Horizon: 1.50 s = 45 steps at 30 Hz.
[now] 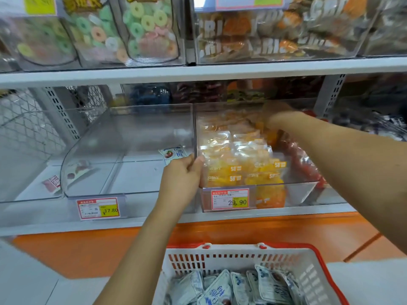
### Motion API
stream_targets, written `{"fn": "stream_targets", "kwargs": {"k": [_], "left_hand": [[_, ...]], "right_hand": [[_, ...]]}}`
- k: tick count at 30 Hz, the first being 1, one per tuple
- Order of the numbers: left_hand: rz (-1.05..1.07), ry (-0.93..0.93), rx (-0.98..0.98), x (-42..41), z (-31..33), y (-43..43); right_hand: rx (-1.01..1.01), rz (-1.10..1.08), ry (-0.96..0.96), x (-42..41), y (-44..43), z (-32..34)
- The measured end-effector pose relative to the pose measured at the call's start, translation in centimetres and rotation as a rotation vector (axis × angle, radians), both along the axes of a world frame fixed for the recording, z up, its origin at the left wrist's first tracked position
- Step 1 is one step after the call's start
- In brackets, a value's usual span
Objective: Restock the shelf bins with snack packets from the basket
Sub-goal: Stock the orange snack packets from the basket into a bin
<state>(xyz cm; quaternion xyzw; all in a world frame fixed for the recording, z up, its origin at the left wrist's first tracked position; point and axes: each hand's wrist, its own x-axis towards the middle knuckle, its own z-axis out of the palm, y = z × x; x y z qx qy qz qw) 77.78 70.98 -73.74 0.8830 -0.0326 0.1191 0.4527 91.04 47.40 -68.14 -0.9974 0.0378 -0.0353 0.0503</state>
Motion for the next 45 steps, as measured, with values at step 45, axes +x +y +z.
{"fn": "stream_targets", "kwargs": {"k": [45], "left_hand": [[-0.483,0.934,0.854,-18.4,-17.9,3.1]], "right_hand": [[0.148,-0.062,1.035,-36.4,-2.7,-24.2]]}}
